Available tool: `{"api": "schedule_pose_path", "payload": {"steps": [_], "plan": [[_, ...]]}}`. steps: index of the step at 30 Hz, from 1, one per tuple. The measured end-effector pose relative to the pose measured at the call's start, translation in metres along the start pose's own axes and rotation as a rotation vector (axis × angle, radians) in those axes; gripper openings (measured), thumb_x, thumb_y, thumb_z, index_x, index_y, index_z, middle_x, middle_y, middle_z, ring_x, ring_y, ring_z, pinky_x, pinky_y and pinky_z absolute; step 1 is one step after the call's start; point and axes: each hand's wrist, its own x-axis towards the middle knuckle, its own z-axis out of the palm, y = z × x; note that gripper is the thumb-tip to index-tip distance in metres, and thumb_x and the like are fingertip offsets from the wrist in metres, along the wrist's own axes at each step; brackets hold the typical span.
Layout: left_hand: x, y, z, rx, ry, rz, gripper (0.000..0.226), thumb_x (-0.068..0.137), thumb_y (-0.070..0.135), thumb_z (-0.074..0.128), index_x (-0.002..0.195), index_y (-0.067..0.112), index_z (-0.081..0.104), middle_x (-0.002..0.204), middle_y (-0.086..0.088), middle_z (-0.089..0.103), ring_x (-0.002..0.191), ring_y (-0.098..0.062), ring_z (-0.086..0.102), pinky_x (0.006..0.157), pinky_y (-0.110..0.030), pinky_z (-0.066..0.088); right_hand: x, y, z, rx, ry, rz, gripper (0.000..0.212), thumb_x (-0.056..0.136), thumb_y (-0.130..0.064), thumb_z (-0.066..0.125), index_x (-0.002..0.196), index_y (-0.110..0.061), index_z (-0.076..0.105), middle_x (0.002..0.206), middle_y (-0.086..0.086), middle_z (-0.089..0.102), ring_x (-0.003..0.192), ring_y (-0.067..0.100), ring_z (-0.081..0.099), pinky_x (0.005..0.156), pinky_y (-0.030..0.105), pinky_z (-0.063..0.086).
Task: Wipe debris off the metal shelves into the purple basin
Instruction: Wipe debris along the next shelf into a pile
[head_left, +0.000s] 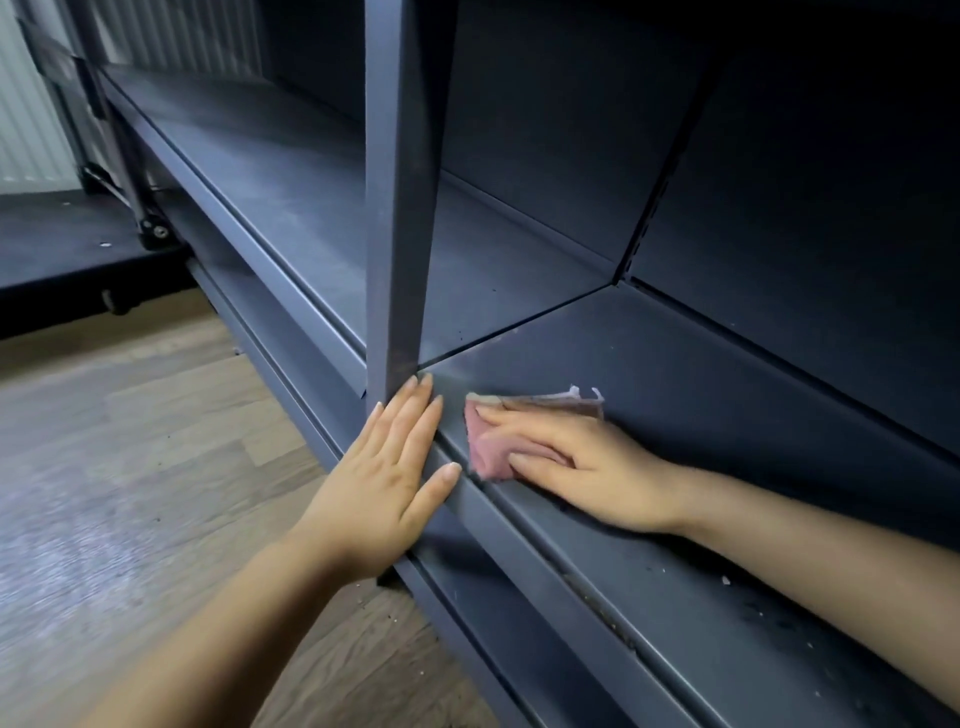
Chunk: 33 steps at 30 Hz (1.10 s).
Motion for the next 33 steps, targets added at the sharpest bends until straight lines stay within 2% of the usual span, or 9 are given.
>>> {"api": "schedule_pose_path", "payload": {"steps": [3,6,9,11,15,17,23,26,33], "plan": [[0.001,0.001,-0.003,0.002,-0.03,-0.013,0.078,0.077,0.076,-0.021,0.138,0.028,-0.018,0.145,0.016,-0.028,0.133,0.009,-0.032,0.113,-0.019,-0.017,0.002,0.001,-0.007,0.027,-0.035,0.068,0.035,0.093,-0.025,0.047,0.126,-0.028,0.058,0.144,-0.017,0.039,0.134,-0.007,0.032,0.114,0.017,0.021],[-0.001,0.003,-0.011,0.058,-0.073,0.001,0.078,0.069,0.076,-0.03,0.132,0.031,-0.031,0.141,0.017,-0.037,0.13,0.008,-0.037,0.11,-0.016,-0.022,0.028,-0.005,-0.013,0.109,0.011,0.157,0.03,0.099,-0.023,0.045,0.125,-0.034,0.052,0.137,-0.023,0.041,0.124,-0.013,0.037,0.102,0.003,0.023],[-0.008,0.006,-0.019,0.02,-0.093,-0.022,0.083,0.063,0.077,-0.033,0.132,0.032,-0.028,0.141,0.02,-0.035,0.126,0.013,-0.038,0.105,-0.01,-0.024,0.063,-0.006,-0.008,0.089,0.138,0.275,0.036,0.1,-0.024,0.041,0.136,-0.025,0.047,0.141,-0.013,0.046,0.131,0.003,0.04,0.101,0.007,0.02],[-0.011,0.006,-0.022,-0.002,-0.101,-0.029,0.086,0.061,0.079,-0.033,0.133,0.032,-0.024,0.141,0.021,-0.032,0.124,0.016,-0.038,0.104,-0.008,-0.023,0.075,-0.011,0.0,-0.01,0.075,0.29,0.037,0.102,-0.026,0.037,0.137,-0.02,0.045,0.143,-0.007,0.044,0.132,0.01,0.037,0.09,0.004,0.014],[-0.012,0.004,-0.021,-0.025,-0.104,-0.029,0.085,0.064,0.08,-0.03,0.135,0.033,-0.022,0.142,0.023,-0.029,0.126,0.017,-0.035,0.105,-0.007,-0.021,0.054,-0.02,0.001,0.027,0.032,0.217,0.038,0.102,-0.018,0.038,0.14,-0.015,0.043,0.141,-0.008,0.044,0.126,-0.009,0.033,0.088,-0.008,0.012],[-0.013,0.004,-0.019,-0.043,-0.093,-0.029,0.085,0.067,0.08,-0.026,0.136,0.031,-0.019,0.143,0.023,-0.028,0.127,0.017,-0.033,0.105,-0.007,-0.02,0.026,-0.021,-0.002,0.053,0.014,0.138,0.03,0.099,-0.01,0.044,0.126,-0.009,0.057,0.14,0.004,0.05,0.122,-0.009,0.038,0.091,-0.009,0.014],[-0.012,0.008,-0.02,-0.067,-0.084,-0.041,0.09,0.067,0.081,-0.024,0.139,0.029,-0.014,0.145,0.019,-0.025,0.126,0.019,-0.032,0.104,-0.005,-0.02,-0.054,-0.008,-0.018,-0.197,-0.008,0.1,0.044,0.09,-0.038,0.043,0.126,-0.02,0.061,0.14,-0.019,0.042,0.132,-0.009,0.031,0.113,0.015,0.021],[-0.012,0.012,-0.024,-0.056,-0.089,-0.056,0.095,0.06,0.082,-0.029,0.138,0.029,-0.016,0.143,0.02,-0.026,0.123,0.019,-0.035,0.1,-0.003,-0.022,-0.049,-0.014,-0.024,-0.13,-0.003,0.212,0.038,0.093,-0.033,0.045,0.13,-0.035,0.052,0.134,-0.033,0.038,0.13,-0.01,0.034,0.115,0.024,0.023],[-0.01,0.023,-0.03,-0.007,-0.109,-0.1,0.087,0.068,0.074,-0.014,0.139,0.024,-0.015,0.144,0.017,-0.023,0.129,0.007,-0.028,0.095,-0.002,-0.024,-0.015,-0.042,0.005,-0.231,-0.015,0.067,0.027,0.098,-0.021,0.045,0.111,-0.034,0.065,0.138,-0.011,0.049,0.133,0.004,0.036,0.114,0.032,0.025]]}}
